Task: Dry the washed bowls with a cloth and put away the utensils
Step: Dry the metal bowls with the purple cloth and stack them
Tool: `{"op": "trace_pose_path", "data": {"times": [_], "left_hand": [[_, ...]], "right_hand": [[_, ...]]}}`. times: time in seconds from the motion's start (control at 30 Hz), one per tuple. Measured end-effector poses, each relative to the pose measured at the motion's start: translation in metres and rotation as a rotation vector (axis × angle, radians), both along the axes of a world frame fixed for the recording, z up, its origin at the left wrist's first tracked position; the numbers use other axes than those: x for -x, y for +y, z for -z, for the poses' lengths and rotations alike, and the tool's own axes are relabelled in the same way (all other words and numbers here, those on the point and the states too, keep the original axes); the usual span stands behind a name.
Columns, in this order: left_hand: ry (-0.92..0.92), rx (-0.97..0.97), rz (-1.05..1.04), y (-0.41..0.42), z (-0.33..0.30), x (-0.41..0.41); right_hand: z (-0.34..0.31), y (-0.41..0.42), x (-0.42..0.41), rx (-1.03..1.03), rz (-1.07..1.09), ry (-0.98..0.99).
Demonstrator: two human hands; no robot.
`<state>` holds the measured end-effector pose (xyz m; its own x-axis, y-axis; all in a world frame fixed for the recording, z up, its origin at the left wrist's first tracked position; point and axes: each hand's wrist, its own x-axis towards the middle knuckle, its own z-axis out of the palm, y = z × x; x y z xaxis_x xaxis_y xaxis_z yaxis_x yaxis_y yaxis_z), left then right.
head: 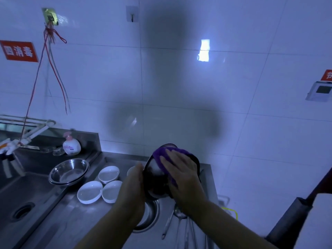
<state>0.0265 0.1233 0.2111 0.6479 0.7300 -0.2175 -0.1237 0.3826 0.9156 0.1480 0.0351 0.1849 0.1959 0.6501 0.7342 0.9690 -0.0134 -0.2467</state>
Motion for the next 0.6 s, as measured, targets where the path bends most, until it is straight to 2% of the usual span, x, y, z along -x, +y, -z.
{"op": "trace_pose_path", "data": {"times": [0.13, 0.23, 0.33, 0.47, 0.6], "left_hand": [[-0.066, 0.11, -0.022, -0.004, -0.006, -0.003], [-0.113, 0.097, -0.078, -0.01, -0.006, -0.008], [-0.145, 0.035, -0.114, -0.008, 0.002, -0.01], [-0.156, -0.006, -0.058, 0.008, 0.015, -0.009], [-0.097, 0.065, -0.135, 0.021, 0.026, -0.01]], "right_hand": [[0.02, 0.002, 0.016, 0.059, -0.012, -0.261], [0.016, 0.01, 0.014, -0.019, -0.006, -0.203], [0.0, 0.021, 0.01, -0.104, -0.019, 0.002], [-0.019, 0.025, -0.001, -0.14, -0.047, 0.373], [-0.02, 0.02, -0.014, -0.19, -0.072, 0.778]]}}
